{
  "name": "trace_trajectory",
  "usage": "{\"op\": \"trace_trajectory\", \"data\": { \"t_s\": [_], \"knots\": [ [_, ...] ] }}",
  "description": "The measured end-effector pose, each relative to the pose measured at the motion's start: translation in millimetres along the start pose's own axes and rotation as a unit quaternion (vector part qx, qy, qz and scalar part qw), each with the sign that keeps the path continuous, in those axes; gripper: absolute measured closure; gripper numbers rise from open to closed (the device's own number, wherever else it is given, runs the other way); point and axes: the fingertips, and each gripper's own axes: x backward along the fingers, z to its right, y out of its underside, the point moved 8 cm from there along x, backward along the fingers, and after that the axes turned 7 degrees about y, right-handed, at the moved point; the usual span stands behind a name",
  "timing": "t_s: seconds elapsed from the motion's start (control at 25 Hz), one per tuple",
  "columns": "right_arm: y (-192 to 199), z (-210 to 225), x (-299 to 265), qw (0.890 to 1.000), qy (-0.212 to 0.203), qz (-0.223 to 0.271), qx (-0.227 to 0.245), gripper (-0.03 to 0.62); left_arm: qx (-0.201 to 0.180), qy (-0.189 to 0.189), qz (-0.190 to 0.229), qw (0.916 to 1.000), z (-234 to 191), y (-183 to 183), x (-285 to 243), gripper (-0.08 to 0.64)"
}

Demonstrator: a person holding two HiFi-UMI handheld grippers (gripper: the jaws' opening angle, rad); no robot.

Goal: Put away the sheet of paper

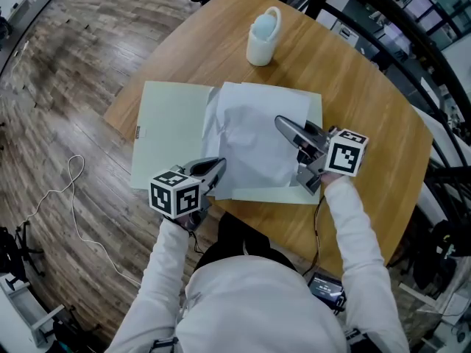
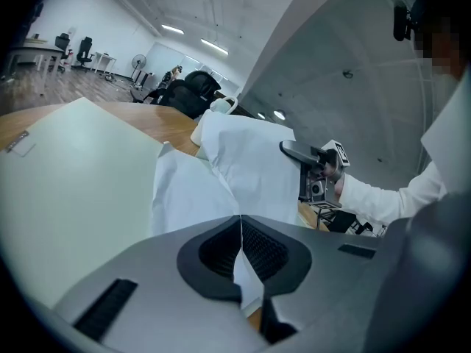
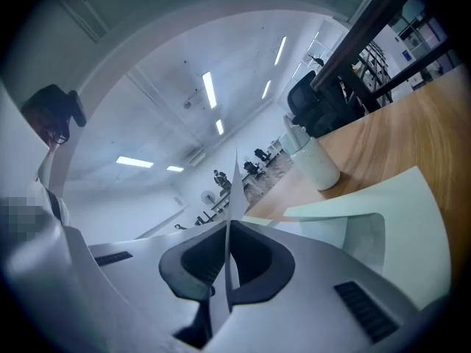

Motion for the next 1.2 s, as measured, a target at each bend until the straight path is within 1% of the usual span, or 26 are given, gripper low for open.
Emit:
{"op": "trace_trajectory", "data": {
  "t_s": [0.28,0.44,0.68,0.72,0.76,0.84,0.88,1.08,1.2],
  "knots": [
    [12.1,3.7,0.1,0.999,0.04,-0.018,0.018,0.565,-0.005,-0.013,-0.015,0.9998,-0.9,6.4,1.1,0.543],
    [15.2,9.9,1.7,0.997,0.073,-0.019,0.027,0.563,-0.006,-0.018,-0.024,0.9995,-1.5,4.8,-1.2,0.543],
    [15.4,16.8,3.1,0.985,0.144,-0.046,0.084,0.56,-0.016,-0.018,-0.039,0.999,1.1,1.6,-5.9,0.543],
    [14.9,18.2,3.3,0.982,0.156,-0.05,0.091,0.548,-0.015,-0.018,-0.041,0.9989,0.7,1.2,-6.7,0.543],
    [14.6,20.3,3.5,0.979,0.169,-0.053,0.098,0.52,-0.016,-0.018,-0.043,0.9988,0.1,1.0,-7.6,0.543],
    [13.9,25.4,4.9,0.974,0.194,-0.057,0.106,0.444,-0.019,-0.018,-0.049,0.9985,-0.5,1.7,-9.9,0.543],
    [13.1,27.5,6.2,0.972,0.202,-0.057,0.106,0.427,-0.02,-0.017,-0.051,0.9983,-0.1,2.1,-11.1,0.543],
    [3.9,33.9,13.2,0.969,0.227,-0.04,0.093,0.366,-0.019,-0.016,-0.059,0.9979,2.7,1.8,-15.1,0.543],
    [-2.0,38.5,16.8,0.965,0.244,-0.027,0.096,0.356,-0.017,-0.017,-0.063,0.9977,1.0,3.4,-17.4,0.543]
  ]
}}
